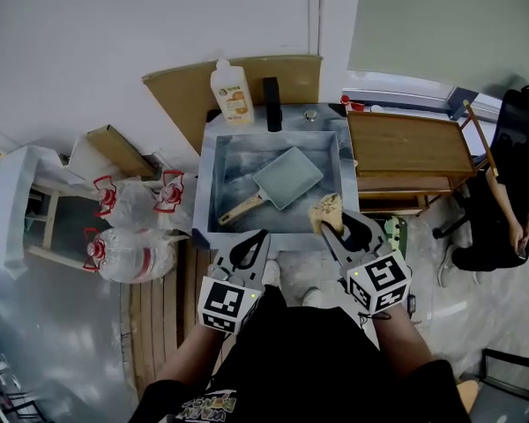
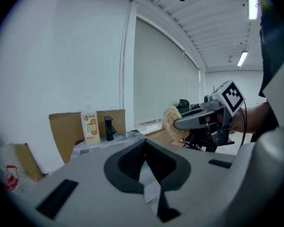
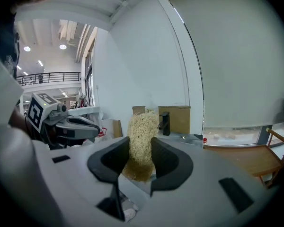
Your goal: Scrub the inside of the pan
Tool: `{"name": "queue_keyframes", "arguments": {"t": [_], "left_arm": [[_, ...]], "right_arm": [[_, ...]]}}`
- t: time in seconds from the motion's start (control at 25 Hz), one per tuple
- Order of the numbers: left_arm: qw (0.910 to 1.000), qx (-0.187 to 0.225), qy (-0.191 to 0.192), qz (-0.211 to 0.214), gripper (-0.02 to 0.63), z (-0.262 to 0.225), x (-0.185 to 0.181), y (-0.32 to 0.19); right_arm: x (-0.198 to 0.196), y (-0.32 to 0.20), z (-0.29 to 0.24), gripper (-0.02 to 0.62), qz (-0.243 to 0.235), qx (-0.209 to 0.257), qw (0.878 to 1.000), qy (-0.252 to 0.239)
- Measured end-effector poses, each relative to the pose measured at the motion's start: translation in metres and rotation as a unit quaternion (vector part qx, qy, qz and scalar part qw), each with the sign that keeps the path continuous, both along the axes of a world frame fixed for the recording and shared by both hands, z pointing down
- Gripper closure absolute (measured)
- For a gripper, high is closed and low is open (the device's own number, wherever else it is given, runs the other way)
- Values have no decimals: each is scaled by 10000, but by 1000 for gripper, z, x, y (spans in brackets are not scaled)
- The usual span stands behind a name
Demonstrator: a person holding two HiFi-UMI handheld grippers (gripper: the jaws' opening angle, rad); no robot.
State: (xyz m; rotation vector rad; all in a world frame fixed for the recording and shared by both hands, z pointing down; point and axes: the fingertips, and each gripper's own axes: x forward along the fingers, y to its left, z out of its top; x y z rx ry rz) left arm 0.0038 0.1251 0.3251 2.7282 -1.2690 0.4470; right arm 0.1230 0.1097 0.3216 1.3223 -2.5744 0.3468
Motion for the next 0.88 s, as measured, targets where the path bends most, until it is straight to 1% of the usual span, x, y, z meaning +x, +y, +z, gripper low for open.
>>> {"name": "queue_keyframes", "arguments": {"t": [0.32, 0.52, 0.64, 0.88], "left_arm": [[9997, -11, 155, -189, 598, 6, 3, 37], [9994, -158, 170, -269, 598, 14, 5, 53], [9993, -207, 164, -258, 598, 18, 9, 58], [9995, -176, 133, -226, 598, 18, 13, 56]], "right_arm": [[-6, 35, 15, 449, -295, -170, 9994, -38], [-13, 47, 18, 449, -479, -204, 9986, -50], [-13, 49, 19, 449, -541, -208, 9983, -56], [-9, 49, 24, 449, -589, -234, 9979, -104]]}}
